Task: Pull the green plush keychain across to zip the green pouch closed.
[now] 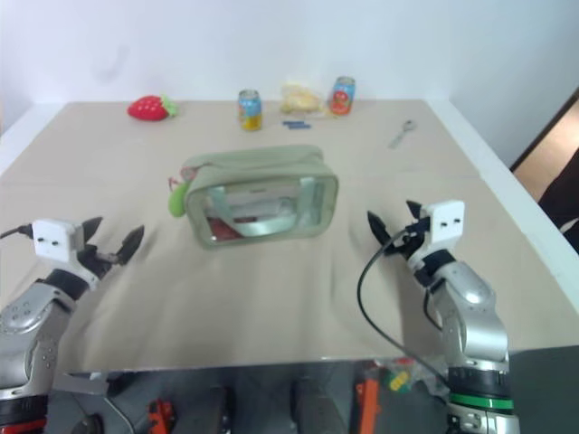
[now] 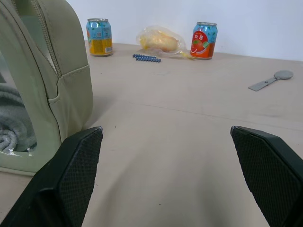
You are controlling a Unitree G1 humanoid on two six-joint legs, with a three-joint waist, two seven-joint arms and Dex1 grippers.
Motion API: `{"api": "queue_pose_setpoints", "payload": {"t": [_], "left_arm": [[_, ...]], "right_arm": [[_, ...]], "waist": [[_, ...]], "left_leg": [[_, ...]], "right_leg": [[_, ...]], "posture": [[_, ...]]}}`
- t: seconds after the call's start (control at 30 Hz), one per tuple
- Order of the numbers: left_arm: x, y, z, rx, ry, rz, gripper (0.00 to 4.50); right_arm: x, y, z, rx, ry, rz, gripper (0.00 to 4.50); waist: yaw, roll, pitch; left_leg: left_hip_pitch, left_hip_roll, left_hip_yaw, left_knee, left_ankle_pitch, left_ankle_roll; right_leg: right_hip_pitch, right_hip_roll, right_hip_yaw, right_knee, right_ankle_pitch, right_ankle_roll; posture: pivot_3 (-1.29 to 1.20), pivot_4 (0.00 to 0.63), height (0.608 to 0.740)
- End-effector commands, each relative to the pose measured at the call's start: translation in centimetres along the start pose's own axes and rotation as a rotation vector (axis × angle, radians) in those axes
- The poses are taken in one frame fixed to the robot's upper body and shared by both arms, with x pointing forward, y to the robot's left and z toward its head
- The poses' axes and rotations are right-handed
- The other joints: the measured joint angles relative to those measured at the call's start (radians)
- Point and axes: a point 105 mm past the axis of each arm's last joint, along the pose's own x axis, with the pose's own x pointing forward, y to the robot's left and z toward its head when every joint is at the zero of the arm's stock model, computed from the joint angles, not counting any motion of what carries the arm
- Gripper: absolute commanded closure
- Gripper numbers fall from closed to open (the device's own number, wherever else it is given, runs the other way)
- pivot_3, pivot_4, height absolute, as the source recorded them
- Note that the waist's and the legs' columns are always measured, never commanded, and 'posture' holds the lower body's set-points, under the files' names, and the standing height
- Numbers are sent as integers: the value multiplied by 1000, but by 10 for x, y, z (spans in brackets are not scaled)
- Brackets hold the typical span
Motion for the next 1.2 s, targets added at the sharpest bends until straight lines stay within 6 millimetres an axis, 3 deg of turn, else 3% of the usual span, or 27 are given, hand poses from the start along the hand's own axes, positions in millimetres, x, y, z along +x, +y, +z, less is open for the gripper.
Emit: {"api": "queue_pose_setpoints", "payload": {"t": [0.03,0.47,0.57,0.63,0.7,0.8,0.87,0.93,1.0,1.07,1.2], "left_arm": [[1,1,11,20,-39,0,9],[4,-7,14,-22,-55,-76,9],[2,-5,26,-23,-89,-116,9],[5,-2,49,-39,-143,-154,9],[7,-20,88,-64,-194,-347,9],[0,-64,117,-48,-176,-666,9],[-9,-93,120,-31,-119,-845,9],[-16,-108,115,-6,-72,-947,9],[-16,-116,110,-3,-42,-1001,9],[-14,-123,105,4,-20,-1042,9],[-9,-130,106,8,-31,-1071,9]], "right_arm": [[-1,3,18,-41,-57,22,0],[-1,4,18,-46,-56,23,0],[-1,1,20,-49,-65,6,0],[0,-4,27,-45,-82,-6,0],[5,-9,44,-46,-109,4,0],[14,-11,67,-53,-133,60,0],[22,-8,85,-67,-152,134,0],[28,-3,98,-89,-164,195,0],[36,10,107,-106,-166,294,0],[42,34,113,-137,-150,470,0],[50,64,108,-209,-98,692,0]], "waist": [[0,0,0],[0,0,0],[0,0,0],[0,0,0],[0,-1,0],[-1,0,1],[-1,1,0],[-4,2,0],[-4,2,0],[-6,2,0],[-5,2,0]], "left_leg": [[0,0,0,0,0,0],[0,0,0,0,0,0],[0,0,0,0,0,0],[0,0,0,0,0,0],[-1,1,0,1,0,0],[-6,2,1,5,0,0],[-6,1,4,6,0,0],[-1,0,5,5,-2,1],[-2,0,5,5,-3,1],[-3,2,5,5,-3,1],[-3,7,4,5,-3,1]], "right_leg": [[0,0,0,0,0,0],[0,0,0,0,0,0],[0,0,0,0,0,0],[0,0,0,0,0,0],[-2,1,0,1,0,0],[-7,2,0,3,1,-1],[-6,1,2,2,2,1],[-1,0,4,0,2,3],[-2,1,4,0,2,3],[-5,3,4,1,2,2],[-6,8,4,2,3,0]], "posture": [[0,150,740],[0,150,740],[0,150,740],[0,150,740],[0,150,740],[0,150,740],[0,150,740],[0,150,740],[0,150,740],[0,150,740],[0,150,740]]}}
